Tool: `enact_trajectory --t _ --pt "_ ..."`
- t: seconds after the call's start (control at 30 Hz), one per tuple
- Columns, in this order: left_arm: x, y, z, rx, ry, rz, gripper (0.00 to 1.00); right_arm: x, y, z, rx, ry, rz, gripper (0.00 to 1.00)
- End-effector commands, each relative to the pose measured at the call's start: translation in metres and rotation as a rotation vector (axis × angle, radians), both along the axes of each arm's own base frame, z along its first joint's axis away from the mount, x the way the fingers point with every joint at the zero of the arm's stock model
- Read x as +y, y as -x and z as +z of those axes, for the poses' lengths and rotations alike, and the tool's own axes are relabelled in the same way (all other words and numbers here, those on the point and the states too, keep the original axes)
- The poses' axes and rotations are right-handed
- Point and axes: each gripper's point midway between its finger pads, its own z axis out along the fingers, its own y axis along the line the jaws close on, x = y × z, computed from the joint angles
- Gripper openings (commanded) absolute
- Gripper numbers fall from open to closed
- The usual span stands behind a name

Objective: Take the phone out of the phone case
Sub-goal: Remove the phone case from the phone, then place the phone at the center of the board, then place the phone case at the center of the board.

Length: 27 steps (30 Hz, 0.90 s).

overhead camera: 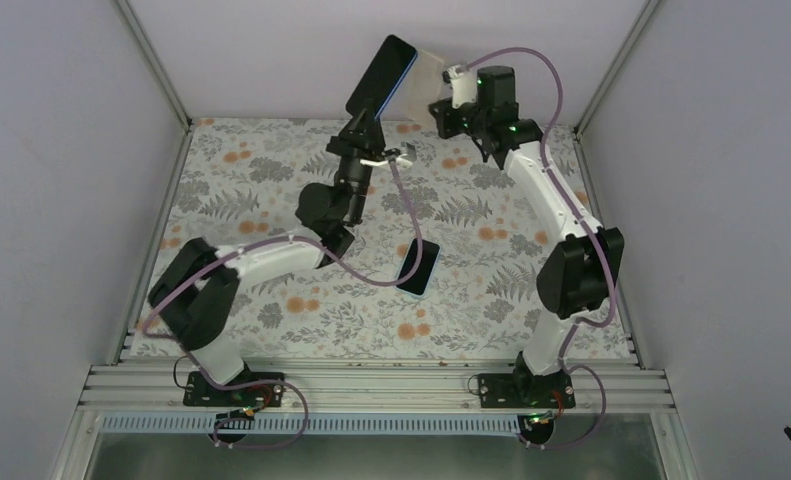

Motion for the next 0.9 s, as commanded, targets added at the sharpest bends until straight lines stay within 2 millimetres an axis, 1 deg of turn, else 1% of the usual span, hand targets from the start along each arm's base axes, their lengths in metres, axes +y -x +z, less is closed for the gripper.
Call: enact_trajectory --t 0.0,0.03,0.07,0.1,0.17,0.23,0.27,0.33,0.37,0.43,0.47,0.5,0.53,0.57,0.6,0.67,0.73,0.77,0.87 --pt "0.042 0.061 0.095 -0.120 0.237 -0.061 0.02 -0.087 -0.042 -0.047 -0.011 0.244 -0.357 0.03" --pt "0.044 0.059 0.093 -0.092 0.215 -0.042 0.02 -0.097 -0.044 -0.053 -0.004 0.263 -0.375 0.03" --pt "0.046 0.057 0.088 -0.065 0.180 -0.016 0.02 -0.106 -0.046 -0.063 0.019 0.279 -0.380 0.03" --pt "0.051 0.057 0.085 -0.049 0.145 0.010 0.02 -0.108 -0.043 -0.076 0.062 0.272 -0.346 0.03" --pt "0.066 0.048 0.060 0.002 0.038 0.076 0.02 -0.109 -0.030 -0.100 0.171 0.233 -0.222 0.03" --pt "0.091 0.040 0.032 0.057 -0.052 0.149 0.02 -0.109 -0.009 -0.123 0.274 0.215 -0.127 0.03" --pt "0.107 0.035 0.018 0.087 -0.094 0.190 0.02 -0.107 0.005 -0.131 0.310 0.215 -0.067 0.03" --pt "0.144 0.023 -0.010 0.161 -0.145 0.272 0.02 -0.112 0.030 -0.146 0.374 0.238 -0.026 0.03" --pt "0.162 0.016 -0.030 0.220 -0.183 0.316 0.02 -0.116 0.041 -0.148 0.382 0.261 -0.023 0.03" --pt "0.195 0.003 -0.064 0.336 -0.249 0.394 0.02 -0.122 0.062 -0.157 0.414 0.302 -0.006 0.03" --pt "0.208 -0.004 -0.084 0.417 -0.291 0.422 0.02 -0.124 0.073 -0.163 0.433 0.325 0.006 0.03" --pt "0.218 -0.011 -0.119 0.550 -0.359 0.442 0.02 -0.128 0.081 -0.167 0.445 0.349 0.005 0.04" --pt "0.231 -0.014 -0.137 0.623 -0.384 0.470 0.02 -0.133 0.091 -0.176 0.472 0.375 0.003 0.03" --pt "0.242 -0.015 -0.150 0.665 -0.381 0.502 0.02 -0.137 0.099 -0.182 0.487 0.401 -0.004 0.03" --pt "0.252 -0.016 -0.166 0.727 -0.403 0.521 0.02 -0.144 0.105 -0.189 0.506 0.429 -0.016 0.03" --pt "0.268 -0.017 -0.192 0.823 -0.439 0.563 0.02 -0.152 0.116 -0.207 0.553 0.459 -0.022 0.03" --pt "0.280 -0.017 -0.219 0.927 -0.471 0.599 0.02 -0.160 0.124 -0.220 0.586 0.473 -0.031 0.03" --pt "0.284 -0.018 -0.231 0.965 -0.473 0.617 0.02 -0.164 0.126 -0.226 0.604 0.471 -0.036 0.03" --pt "0.288 -0.014 -0.274 1.101 -0.491 0.626 0.02 -0.174 0.127 -0.245 0.657 0.446 -0.059 0.03"
